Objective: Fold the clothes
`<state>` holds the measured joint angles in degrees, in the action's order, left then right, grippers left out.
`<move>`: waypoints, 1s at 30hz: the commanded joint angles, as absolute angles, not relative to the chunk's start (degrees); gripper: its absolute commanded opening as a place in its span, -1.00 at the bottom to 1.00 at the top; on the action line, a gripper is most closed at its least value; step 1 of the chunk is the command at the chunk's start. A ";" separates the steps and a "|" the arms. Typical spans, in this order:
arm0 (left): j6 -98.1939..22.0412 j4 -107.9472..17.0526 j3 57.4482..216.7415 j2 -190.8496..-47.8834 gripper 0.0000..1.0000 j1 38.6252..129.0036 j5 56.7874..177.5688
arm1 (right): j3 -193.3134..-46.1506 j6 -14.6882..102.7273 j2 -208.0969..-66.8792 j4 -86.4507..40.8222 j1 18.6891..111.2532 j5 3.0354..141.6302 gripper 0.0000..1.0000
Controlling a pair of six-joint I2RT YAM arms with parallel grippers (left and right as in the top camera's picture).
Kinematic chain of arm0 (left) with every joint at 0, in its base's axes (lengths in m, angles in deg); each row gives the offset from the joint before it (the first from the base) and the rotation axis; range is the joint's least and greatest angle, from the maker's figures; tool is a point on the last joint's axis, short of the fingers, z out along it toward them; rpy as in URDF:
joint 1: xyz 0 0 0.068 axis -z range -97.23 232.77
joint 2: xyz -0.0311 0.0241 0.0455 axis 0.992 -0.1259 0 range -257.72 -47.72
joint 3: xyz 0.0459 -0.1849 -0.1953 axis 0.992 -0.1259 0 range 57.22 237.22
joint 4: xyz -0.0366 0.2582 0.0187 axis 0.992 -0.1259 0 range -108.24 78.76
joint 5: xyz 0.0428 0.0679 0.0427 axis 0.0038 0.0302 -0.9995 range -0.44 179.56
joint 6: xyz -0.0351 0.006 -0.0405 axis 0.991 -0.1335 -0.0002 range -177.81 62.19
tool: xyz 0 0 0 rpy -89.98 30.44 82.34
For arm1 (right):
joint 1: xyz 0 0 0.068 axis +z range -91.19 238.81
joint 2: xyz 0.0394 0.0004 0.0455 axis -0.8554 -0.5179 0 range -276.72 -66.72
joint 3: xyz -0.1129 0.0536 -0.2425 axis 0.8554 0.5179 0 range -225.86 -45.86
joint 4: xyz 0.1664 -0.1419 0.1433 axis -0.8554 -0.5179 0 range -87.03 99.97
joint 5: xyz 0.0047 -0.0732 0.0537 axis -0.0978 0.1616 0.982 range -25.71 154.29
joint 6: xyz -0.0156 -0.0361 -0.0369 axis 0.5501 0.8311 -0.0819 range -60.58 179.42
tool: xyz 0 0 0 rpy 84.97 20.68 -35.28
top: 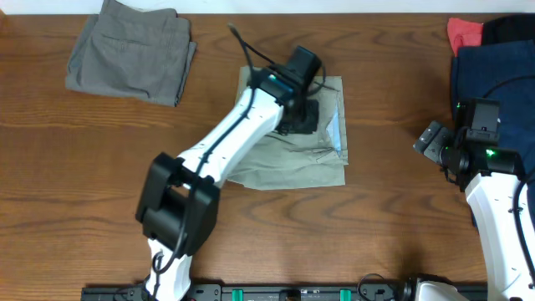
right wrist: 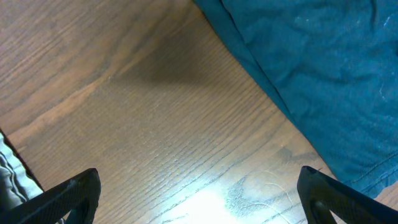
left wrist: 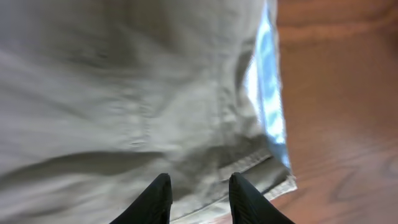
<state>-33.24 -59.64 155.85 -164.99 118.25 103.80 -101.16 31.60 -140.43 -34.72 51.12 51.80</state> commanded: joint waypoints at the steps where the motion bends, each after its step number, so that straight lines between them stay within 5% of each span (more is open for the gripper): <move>1: -31.03 -59.47 154.45 -169.28 -0.35 120.65 106.21 | -101.19 32.28 -140.34 -34.58 51.65 50.81 0.98; 13: -30.94 -54.59 154.47 -177.45 -0.35 127.23 111.06 | -101.19 32.28 -140.34 -34.61 51.65 50.79 0.98; 30: -35.55 -53.11 155.43 -163.68 -0.33 126.93 102.53 | -101.19 32.28 -140.34 -34.61 51.65 50.81 0.99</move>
<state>-34.33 -53.04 155.10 -164.10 127.12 106.45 -101.16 31.60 -140.43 -34.74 51.10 51.80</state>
